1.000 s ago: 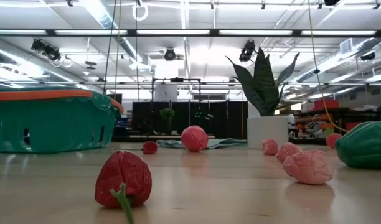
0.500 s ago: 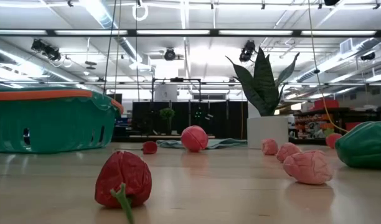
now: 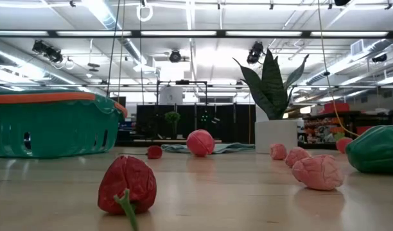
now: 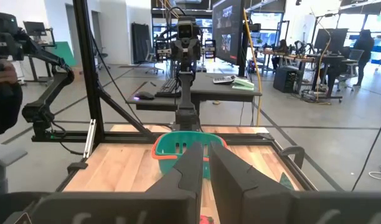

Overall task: Pick and placing Produce into tupperware
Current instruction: Put the top red strawberry into the blue basket

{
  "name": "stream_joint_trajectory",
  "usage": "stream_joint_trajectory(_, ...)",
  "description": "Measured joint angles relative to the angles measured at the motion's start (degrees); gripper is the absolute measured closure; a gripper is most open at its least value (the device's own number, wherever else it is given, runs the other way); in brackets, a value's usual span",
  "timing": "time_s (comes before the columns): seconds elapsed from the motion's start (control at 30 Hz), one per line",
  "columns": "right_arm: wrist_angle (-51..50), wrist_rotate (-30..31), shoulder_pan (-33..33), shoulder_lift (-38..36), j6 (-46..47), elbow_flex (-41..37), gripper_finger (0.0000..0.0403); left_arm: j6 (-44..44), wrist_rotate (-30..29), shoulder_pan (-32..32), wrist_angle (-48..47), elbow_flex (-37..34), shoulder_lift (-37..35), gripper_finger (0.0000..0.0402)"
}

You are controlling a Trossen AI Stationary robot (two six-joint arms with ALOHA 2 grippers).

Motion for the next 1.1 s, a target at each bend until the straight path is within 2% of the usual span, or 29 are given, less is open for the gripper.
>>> stream_joint_trajectory(0.17,0.0,0.0,0.0,0.0,0.0,0.0,0.0366,0.0,0.0,0.0,1.6,0.0,0.7,0.0319)
stream_joint_trajectory(0.33,1.1,0.0,0.0,0.1,-0.3,0.0,0.0366,3.3,-0.5,0.2,3.1,1.0,1.9,0.0293)
stream_joint_trajectory(0.43,5.0,0.0,0.0,0.3,0.7,0.0,0.0366,6.7,-3.8,0.2,3.0,3.4,3.8,0.0266)
stream_joint_trajectory(0.53,12.7,0.1,0.0,1.3,-2.2,0.0,0.0366,11.8,-8.5,0.2,3.2,7.5,6.6,0.0234)
stream_joint_trajectory(0.7,27.9,-1.8,0.2,4.9,-3.5,0.0,0.0367,15.4,-12.8,0.2,1.9,18.2,14.2,0.0182)
stream_joint_trajectory(0.77,30.7,-1.8,0.0,6.4,-8.8,1.5,0.0366,15.4,-13.0,0.2,-0.8,24.2,17.6,0.0167)
stream_joint_trajectory(0.83,30.7,-1.7,-0.2,7.8,-12.7,4.8,0.0366,14.9,-14.2,0.2,-3.9,30.6,21.3,0.0158)
stream_joint_trajectory(0.93,30.6,0.0,-0.3,11.1,-7.8,10.6,0.0366,12.8,-19.0,0.2,-10.3,40.0,26.7,0.0155)
stream_joint_trajectory(1.0,26.7,0.5,-0.3,13.6,-5.4,14.3,0.0366,12.2,-22.5,0.2,-15.6,45.7,29.8,0.0158)
stream_joint_trajectory(1.1,18.4,1.9,-0.3,17.8,-8.5,18.8,0.0366,12.1,-25.4,0.2,-23.5,52.5,33.6,0.0164)
